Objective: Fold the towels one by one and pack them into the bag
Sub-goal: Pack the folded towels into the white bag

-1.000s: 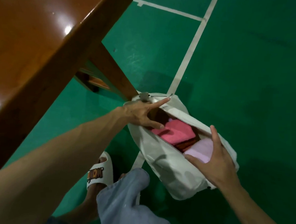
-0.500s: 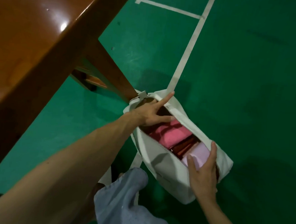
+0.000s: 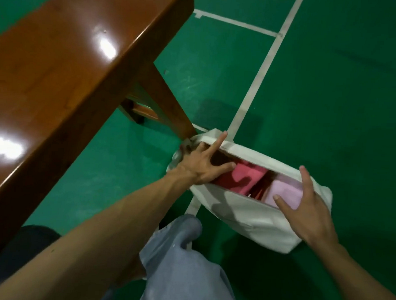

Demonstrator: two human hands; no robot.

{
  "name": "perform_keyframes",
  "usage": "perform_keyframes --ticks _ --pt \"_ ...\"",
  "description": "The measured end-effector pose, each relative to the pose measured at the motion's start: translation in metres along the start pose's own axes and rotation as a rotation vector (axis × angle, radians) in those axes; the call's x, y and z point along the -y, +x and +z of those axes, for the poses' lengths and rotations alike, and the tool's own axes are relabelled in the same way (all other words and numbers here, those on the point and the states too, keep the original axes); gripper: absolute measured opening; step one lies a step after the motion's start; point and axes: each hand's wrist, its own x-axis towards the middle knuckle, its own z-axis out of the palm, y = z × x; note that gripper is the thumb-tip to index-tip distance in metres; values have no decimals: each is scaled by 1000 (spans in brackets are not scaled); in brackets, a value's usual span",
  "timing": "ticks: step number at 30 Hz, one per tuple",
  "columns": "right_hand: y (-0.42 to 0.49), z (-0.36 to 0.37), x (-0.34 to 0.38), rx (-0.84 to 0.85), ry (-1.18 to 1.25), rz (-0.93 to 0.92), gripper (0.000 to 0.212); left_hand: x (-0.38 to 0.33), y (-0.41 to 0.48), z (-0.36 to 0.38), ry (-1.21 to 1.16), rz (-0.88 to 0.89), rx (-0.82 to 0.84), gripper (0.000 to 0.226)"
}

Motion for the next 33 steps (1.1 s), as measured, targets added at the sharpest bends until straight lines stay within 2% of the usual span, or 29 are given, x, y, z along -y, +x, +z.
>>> perform_keyframes --ticks 3,7,12,16,20,23,28,33 --pt "3 8 2 45 -71 -56 95 5 -4 15 -2 -46 37 75" --pt "3 25 25 9 -117 -112 88 -1 1 14 -82 -72 38 71" --pt "13 46 94 115 167 -207 61 -2 12 -4 -240 -34 -8 66" --pt "35 72 138 172 342 -229 55 0 19 -18 -336 -6 -45 60" --pt "58 99 155 231 462 -100 65 9 22 -22 -348 29 -70 58" --pt "64 115 154 261 551 -118 69 21 25 -18 -323 93 -112 59" --pt "78 129 160 273 691 -92 72 50 36 -27 -398 167 -347 41" --pt "82 136 174 252 678 -87 68 92 41 -24 -370 203 -304 48"
